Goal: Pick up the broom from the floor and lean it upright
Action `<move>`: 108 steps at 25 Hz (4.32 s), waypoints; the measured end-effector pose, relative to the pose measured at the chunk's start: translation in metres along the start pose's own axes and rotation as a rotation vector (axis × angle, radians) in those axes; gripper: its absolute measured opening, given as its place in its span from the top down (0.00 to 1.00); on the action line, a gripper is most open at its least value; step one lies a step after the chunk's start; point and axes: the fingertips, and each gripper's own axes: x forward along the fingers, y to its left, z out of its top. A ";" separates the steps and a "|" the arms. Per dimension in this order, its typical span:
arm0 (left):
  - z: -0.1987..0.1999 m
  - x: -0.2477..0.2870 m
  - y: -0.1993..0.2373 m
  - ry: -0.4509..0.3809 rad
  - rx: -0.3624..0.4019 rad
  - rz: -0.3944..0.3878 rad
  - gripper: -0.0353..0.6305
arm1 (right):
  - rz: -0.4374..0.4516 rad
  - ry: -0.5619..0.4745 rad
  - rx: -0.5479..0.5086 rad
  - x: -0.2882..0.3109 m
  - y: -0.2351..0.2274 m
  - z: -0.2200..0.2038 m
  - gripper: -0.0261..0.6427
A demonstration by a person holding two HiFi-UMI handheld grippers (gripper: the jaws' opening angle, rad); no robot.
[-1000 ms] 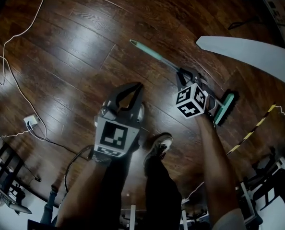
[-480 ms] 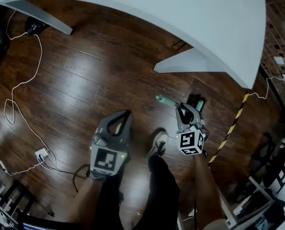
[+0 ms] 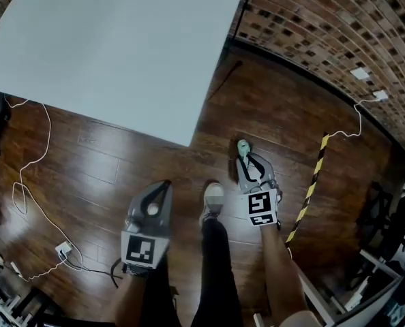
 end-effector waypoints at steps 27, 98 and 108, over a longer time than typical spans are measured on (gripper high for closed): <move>0.044 0.050 0.004 -0.003 -0.014 0.059 0.94 | 0.090 0.037 -0.038 0.139 -0.074 0.111 0.83; 0.391 -0.223 -0.003 -0.436 0.280 -0.130 0.95 | -0.431 -0.578 0.300 -0.402 -0.008 0.408 0.94; 0.432 -0.280 -0.027 -0.527 0.309 -0.089 0.94 | -0.424 -0.673 0.242 -0.470 0.010 0.442 0.94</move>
